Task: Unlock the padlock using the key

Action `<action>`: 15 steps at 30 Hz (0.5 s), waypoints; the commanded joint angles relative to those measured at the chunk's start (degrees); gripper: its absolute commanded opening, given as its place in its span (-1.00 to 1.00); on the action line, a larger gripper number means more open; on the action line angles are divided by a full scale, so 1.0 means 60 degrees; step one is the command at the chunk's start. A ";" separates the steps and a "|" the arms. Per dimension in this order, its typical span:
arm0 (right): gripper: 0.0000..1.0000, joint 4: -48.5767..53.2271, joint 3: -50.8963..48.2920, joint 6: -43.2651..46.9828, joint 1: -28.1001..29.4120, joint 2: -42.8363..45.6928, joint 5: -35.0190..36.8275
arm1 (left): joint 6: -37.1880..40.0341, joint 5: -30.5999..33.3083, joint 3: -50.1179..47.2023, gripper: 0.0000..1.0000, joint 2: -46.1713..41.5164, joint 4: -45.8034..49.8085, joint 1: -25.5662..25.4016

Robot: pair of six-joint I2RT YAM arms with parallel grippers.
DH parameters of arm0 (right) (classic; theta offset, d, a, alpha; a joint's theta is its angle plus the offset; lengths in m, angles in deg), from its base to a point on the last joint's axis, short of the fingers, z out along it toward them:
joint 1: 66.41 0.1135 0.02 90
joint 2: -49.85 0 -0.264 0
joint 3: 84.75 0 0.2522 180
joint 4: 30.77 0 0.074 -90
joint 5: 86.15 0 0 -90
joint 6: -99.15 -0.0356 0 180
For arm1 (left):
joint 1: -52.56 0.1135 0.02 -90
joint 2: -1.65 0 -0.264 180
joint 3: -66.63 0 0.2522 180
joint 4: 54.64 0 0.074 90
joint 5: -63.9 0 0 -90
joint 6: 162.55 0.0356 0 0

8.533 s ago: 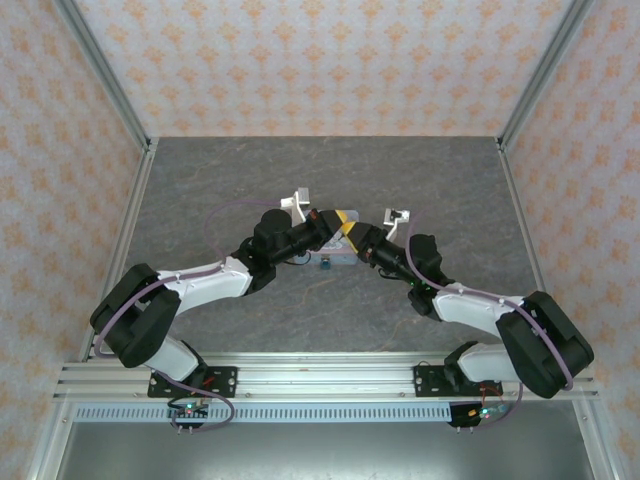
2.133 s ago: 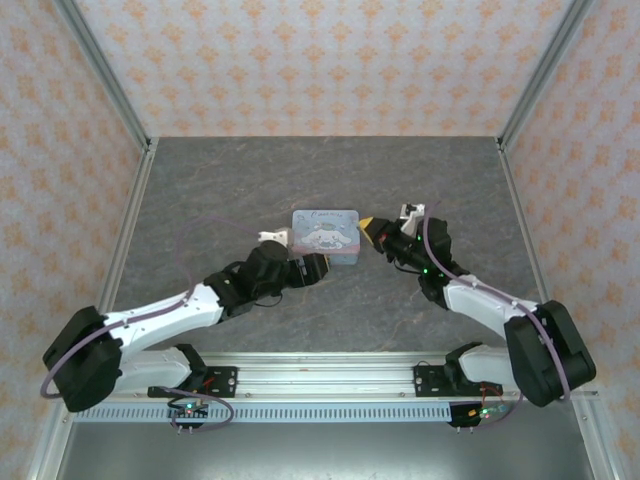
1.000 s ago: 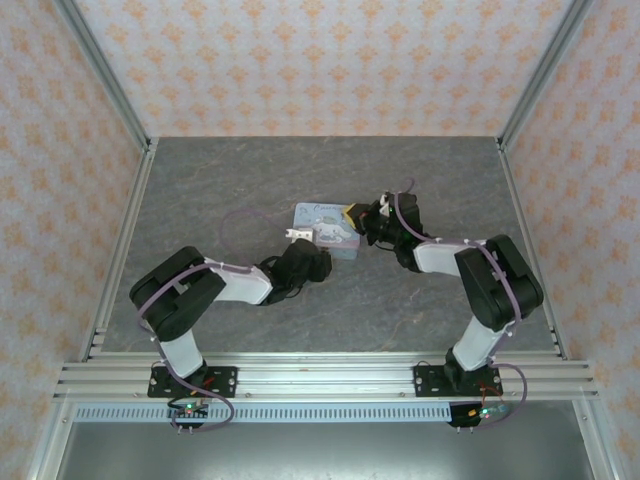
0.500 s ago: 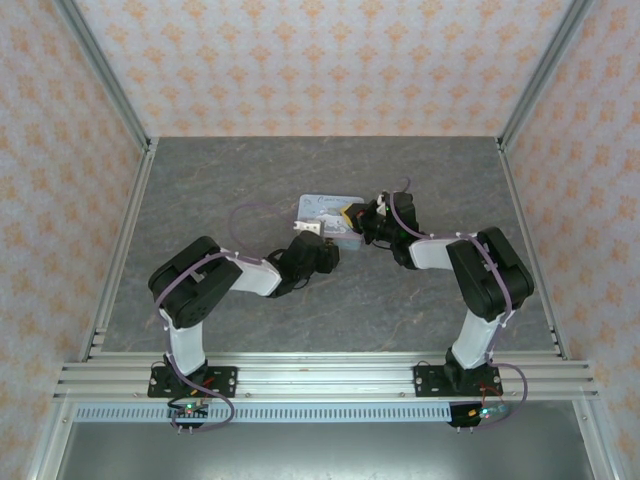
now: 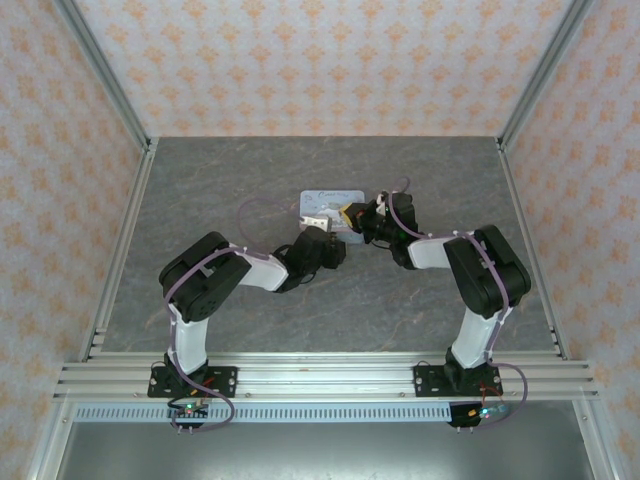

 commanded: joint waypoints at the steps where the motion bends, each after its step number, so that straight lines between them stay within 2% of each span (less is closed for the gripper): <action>1: -1.00 -0.0004 0.0103 -0.0062 0.0013 -0.0220 -0.0089 | -0.0039 -0.0969 0.0135 -0.05 0.0315 -0.0410 0.0031; 10: -1.00 -0.0120 0.0034 -0.0109 0.0005 -0.0354 -0.0074 | -0.1263 -0.1431 -0.0134 -0.05 0.0160 -0.1520 0.0260; 15: -1.00 -0.0135 0.0025 -0.0135 0.0010 -0.0374 -0.0089 | -0.1414 -0.1397 0.0059 -0.06 0.0426 -0.1397 0.0282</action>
